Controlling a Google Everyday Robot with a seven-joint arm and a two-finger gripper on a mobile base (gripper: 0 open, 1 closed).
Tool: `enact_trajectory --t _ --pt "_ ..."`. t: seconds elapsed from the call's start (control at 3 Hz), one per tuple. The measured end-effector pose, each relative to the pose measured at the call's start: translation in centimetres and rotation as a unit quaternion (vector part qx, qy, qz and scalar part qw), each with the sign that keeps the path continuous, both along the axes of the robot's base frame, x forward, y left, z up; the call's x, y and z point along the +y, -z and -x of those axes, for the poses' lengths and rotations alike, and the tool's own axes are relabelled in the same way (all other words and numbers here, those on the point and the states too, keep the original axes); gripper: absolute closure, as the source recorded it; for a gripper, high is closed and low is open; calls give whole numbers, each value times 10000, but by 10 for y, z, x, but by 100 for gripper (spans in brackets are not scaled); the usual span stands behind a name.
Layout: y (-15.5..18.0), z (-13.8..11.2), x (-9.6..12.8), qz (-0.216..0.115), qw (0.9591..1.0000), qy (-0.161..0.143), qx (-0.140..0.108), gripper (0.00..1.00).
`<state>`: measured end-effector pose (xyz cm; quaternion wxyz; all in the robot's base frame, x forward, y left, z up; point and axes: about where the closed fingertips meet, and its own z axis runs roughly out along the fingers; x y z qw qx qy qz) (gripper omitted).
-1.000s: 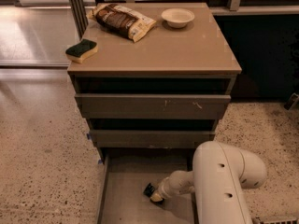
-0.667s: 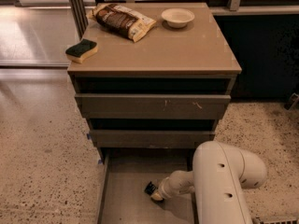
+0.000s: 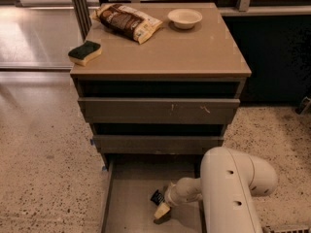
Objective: Place rxbar blueberry into bottom drawer
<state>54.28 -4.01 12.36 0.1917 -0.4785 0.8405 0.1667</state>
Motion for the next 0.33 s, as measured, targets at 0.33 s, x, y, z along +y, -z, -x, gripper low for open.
enact_trajectory --t 0.33 --pt "0 0 0 0 10000 0 0 0"
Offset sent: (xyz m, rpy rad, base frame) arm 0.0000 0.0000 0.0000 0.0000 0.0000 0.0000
